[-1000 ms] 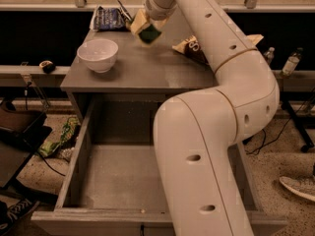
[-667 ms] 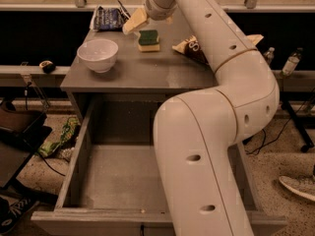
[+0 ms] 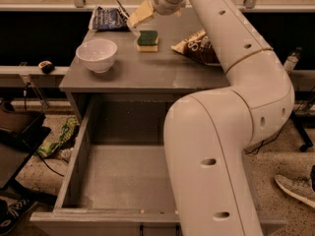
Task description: Pick sponge from top drawer and place on counter
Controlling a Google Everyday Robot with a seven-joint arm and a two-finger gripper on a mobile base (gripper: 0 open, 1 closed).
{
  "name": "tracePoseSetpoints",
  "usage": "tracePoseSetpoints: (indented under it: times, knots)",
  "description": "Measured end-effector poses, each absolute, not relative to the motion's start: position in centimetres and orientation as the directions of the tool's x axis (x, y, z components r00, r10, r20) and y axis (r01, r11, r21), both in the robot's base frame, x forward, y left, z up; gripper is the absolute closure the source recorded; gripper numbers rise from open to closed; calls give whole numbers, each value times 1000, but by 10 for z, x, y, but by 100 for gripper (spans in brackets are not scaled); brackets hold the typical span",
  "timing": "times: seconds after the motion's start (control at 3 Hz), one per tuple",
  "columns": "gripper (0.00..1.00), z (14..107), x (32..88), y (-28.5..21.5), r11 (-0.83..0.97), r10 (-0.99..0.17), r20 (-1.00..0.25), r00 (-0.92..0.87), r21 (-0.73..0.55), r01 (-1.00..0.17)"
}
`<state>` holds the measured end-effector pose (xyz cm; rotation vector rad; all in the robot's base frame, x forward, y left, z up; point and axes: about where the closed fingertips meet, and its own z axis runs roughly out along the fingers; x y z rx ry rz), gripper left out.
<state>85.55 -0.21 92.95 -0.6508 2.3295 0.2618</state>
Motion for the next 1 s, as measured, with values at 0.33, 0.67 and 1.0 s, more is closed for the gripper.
tracePoseSetpoints:
  times: [0.33,0.67,1.0]
  knots:
    - [0,986,843,-63,894,-286,-768,-573,1,-448]
    - [0,1068,799,-134,945,-143,-876,-461,17,-326]
    - [0,1155,727,-189,979,0,-951,-308,63,-194]
